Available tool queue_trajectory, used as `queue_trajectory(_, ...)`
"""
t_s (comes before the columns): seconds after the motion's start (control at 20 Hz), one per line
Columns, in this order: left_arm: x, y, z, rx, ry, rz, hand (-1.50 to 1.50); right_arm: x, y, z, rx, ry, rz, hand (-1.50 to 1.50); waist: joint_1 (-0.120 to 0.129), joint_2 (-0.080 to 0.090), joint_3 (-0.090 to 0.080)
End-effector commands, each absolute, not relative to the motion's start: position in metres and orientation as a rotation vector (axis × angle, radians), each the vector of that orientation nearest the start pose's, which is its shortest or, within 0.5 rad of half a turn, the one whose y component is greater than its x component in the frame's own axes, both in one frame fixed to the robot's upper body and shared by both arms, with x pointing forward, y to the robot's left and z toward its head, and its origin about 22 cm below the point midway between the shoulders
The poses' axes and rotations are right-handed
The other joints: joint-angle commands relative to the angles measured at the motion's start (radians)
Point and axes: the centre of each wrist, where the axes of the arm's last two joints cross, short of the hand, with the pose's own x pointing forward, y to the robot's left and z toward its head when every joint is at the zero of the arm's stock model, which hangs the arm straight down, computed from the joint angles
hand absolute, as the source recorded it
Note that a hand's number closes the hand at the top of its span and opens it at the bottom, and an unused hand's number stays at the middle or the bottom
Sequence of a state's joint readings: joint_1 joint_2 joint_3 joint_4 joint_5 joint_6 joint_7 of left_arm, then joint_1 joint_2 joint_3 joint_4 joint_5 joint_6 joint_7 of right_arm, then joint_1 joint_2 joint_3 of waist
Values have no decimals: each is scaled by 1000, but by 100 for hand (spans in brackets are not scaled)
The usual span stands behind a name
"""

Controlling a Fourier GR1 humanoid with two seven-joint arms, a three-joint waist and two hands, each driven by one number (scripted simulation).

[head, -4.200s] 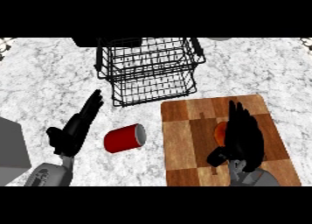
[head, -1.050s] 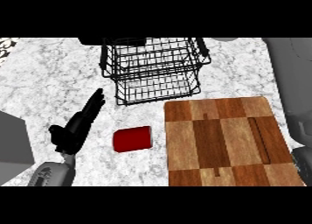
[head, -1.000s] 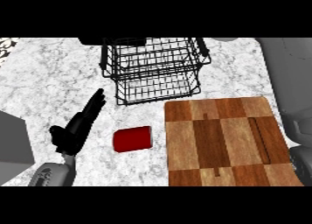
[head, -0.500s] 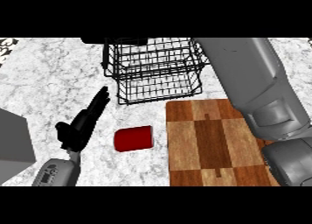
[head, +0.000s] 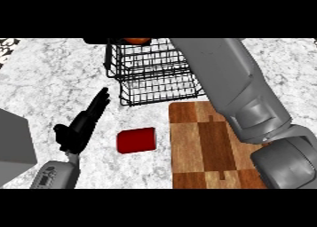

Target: Pick the tomato from the cutting board and place it in the tiered basket

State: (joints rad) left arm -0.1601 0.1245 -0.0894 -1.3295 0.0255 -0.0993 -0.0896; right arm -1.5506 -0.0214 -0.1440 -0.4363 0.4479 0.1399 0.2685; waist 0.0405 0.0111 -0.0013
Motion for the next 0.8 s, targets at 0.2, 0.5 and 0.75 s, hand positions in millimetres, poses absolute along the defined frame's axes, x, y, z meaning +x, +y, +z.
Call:
queue_trajectory(0.2,282,210,-11,-103,-1559,-250,0,454,-15,266,-25,-1244,731,-150,4,-3,0)
queue_trajectory(0.5,269,242,-40,-79,-1530,-243,0,454,-19,273,69,-1285,599,-150,-14,-4,0)
queue_trajectory(0.75,274,227,-21,-91,-1549,-247,0,459,-42,283,-130,-1453,401,-150,-24,-7,0)
